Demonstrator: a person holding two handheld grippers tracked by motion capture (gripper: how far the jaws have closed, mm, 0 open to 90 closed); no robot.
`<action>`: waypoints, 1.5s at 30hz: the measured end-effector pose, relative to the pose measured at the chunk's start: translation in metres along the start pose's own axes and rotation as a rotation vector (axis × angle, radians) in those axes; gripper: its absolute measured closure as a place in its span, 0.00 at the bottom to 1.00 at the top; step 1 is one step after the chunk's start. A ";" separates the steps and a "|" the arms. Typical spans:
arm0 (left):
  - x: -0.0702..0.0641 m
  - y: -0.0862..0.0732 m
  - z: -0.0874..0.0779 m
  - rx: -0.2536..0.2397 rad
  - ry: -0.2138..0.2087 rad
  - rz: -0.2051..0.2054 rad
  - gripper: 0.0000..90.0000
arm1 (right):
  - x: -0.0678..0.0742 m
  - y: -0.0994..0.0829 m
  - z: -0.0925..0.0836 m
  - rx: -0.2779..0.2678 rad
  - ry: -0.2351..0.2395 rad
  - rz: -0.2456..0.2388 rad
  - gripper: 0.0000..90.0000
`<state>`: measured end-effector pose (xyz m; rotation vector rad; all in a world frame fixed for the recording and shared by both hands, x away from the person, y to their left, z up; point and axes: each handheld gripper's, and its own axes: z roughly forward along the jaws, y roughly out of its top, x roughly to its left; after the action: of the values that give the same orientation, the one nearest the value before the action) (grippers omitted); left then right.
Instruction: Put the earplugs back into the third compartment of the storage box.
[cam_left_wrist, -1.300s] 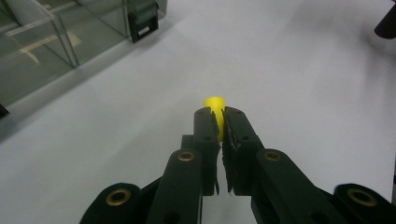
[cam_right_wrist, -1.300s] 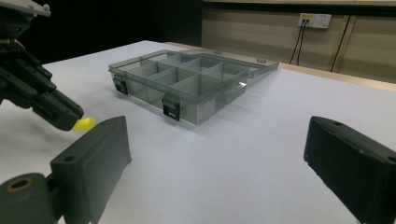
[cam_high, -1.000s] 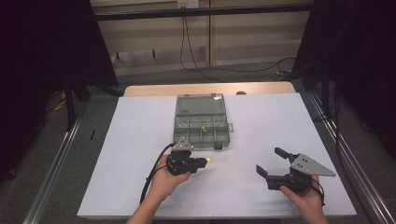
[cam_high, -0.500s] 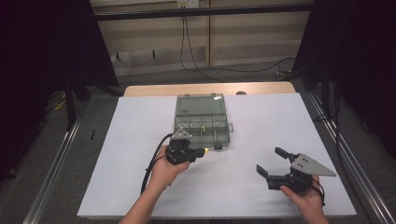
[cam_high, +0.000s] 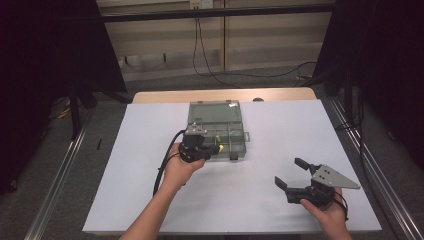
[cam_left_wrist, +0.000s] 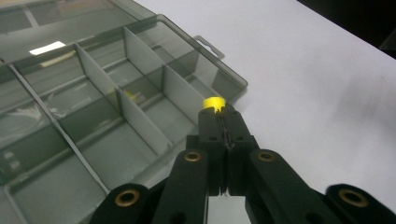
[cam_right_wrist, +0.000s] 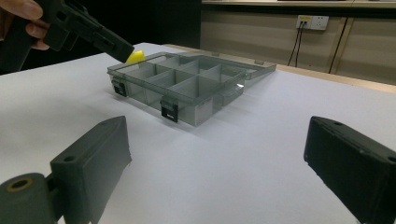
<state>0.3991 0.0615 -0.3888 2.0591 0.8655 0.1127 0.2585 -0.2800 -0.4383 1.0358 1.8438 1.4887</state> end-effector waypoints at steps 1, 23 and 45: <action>0.001 0.002 0.001 0.000 0.002 0.000 0.98 | 0.000 0.000 0.000 0.000 0.000 0.000 0.07; 0.021 0.029 0.020 -0.002 0.079 -0.026 0.98 | -0.001 0.000 -0.001 -0.001 0.003 0.002 0.07; 0.031 0.041 0.039 0.012 0.133 -0.036 0.98 | -0.001 0.000 -0.001 -0.002 0.006 0.000 0.07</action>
<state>0.4593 0.0386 -0.3890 2.0645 0.9860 0.2281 0.2583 -0.2813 -0.4381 1.0315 1.8461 1.4949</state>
